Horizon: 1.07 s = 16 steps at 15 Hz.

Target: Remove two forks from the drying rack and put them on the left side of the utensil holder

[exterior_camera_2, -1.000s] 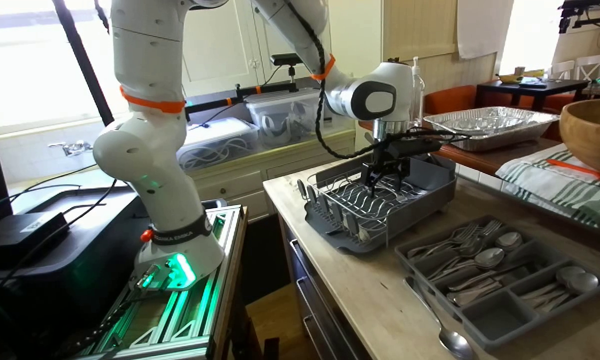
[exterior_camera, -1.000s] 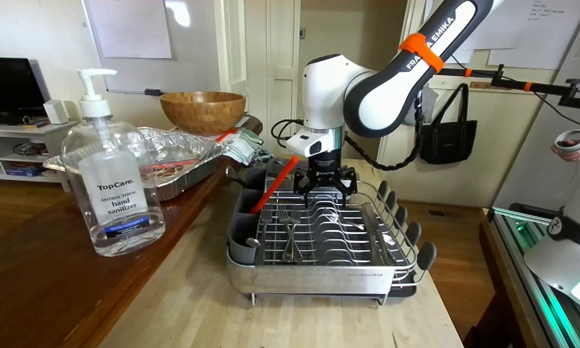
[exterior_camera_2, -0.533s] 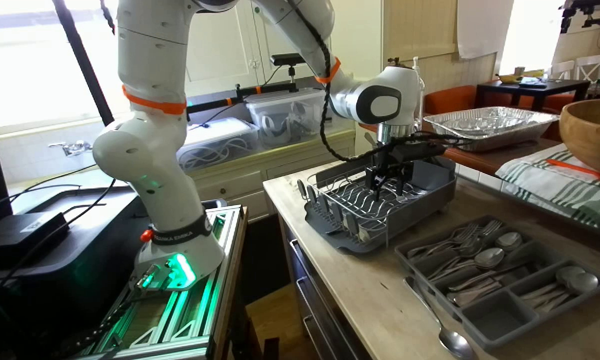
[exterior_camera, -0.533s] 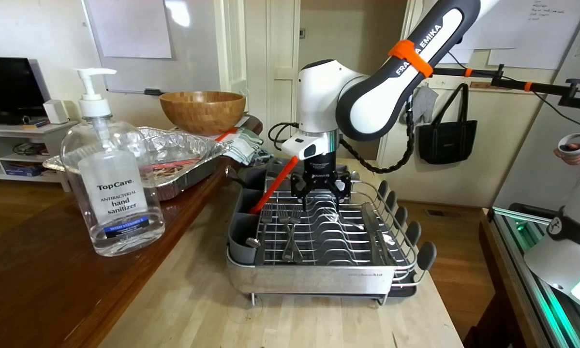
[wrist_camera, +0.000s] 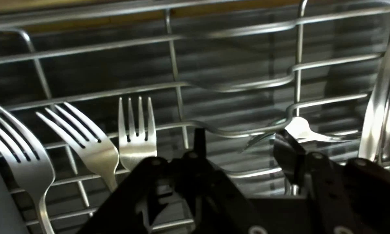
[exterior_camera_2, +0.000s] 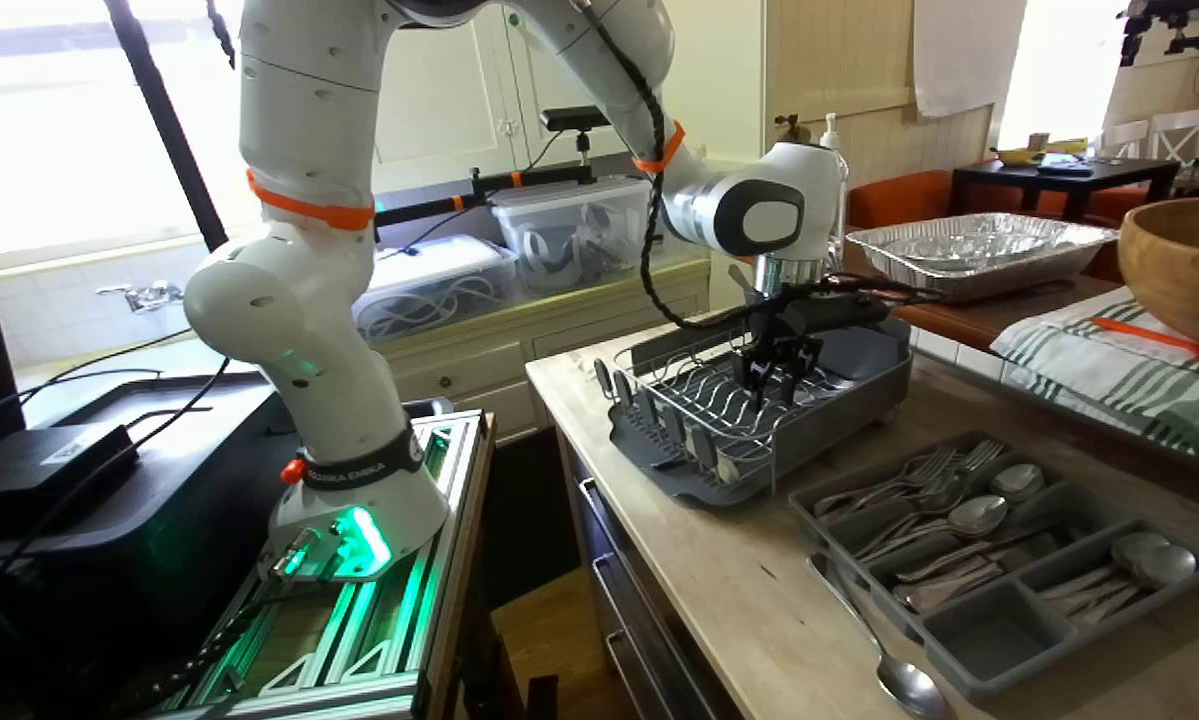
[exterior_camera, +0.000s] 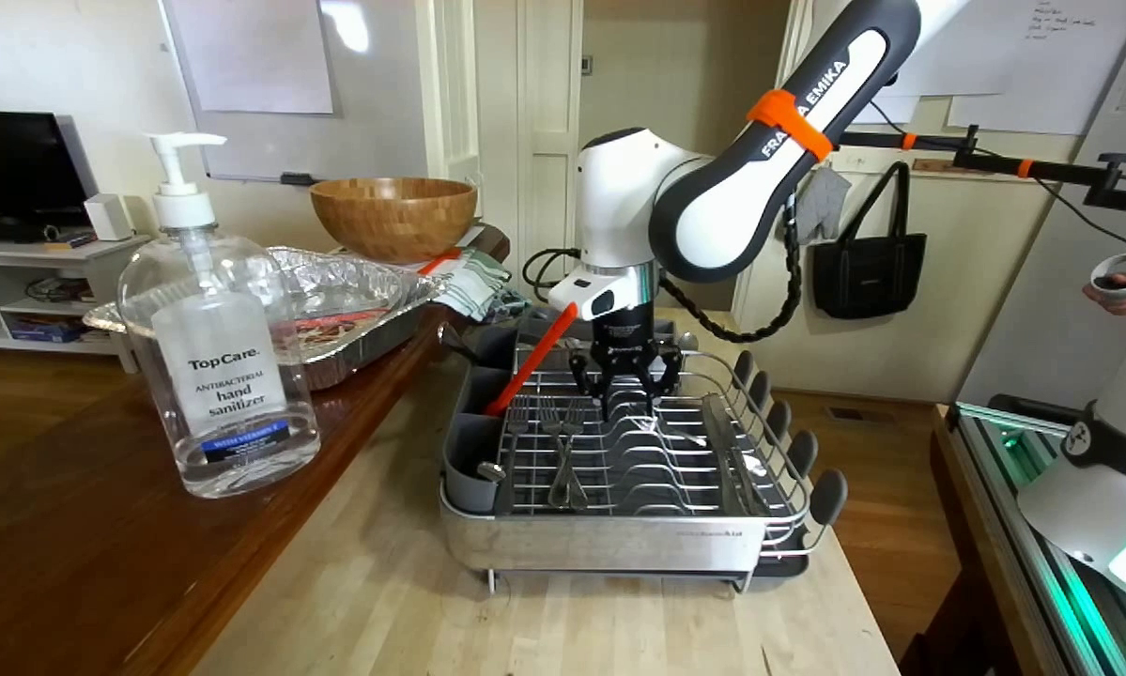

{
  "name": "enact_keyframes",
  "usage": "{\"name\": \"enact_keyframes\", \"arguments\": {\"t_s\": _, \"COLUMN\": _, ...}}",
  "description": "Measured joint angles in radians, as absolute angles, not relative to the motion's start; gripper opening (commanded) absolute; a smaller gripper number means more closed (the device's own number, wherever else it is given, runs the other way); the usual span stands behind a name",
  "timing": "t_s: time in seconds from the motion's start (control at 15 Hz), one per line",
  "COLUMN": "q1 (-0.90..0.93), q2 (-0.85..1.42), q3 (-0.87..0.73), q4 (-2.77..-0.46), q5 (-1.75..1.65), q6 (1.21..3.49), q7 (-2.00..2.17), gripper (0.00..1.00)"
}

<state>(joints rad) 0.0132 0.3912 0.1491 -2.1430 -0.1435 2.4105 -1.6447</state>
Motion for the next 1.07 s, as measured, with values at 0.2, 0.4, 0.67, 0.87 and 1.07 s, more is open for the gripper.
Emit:
{"name": "enact_keyframes", "arguments": {"t_s": 0.2, "q1": 0.012, "q2": 0.391, "q3": 0.154, "q4": -2.130, "q5": -0.143, "q6": 2.410, "q7": -1.650, "gripper": 0.03}}
{"name": "enact_keyframes", "arguments": {"t_s": 0.4, "q1": 0.011, "q2": 0.390, "q3": 0.156, "q4": -2.126, "q5": -0.140, "q6": 2.400, "q7": -1.650, "gripper": 0.04}}
{"name": "enact_keyframes", "arguments": {"t_s": 0.67, "q1": 0.011, "q2": 0.390, "q3": 0.156, "q4": -2.120, "q5": -0.134, "q6": 2.392, "q7": -1.650, "gripper": 0.03}}
{"name": "enact_keyframes", "arguments": {"t_s": 0.87, "q1": 0.011, "q2": 0.378, "q3": 0.159, "q4": -2.120, "q5": -0.134, "q6": 2.392, "q7": -1.650, "gripper": 0.01}}
{"name": "enact_keyframes", "arguments": {"t_s": 1.07, "q1": 0.010, "q2": 0.332, "q3": 0.162, "q4": -2.121, "q5": -0.132, "q6": 2.392, "q7": -1.651, "gripper": 0.01}}
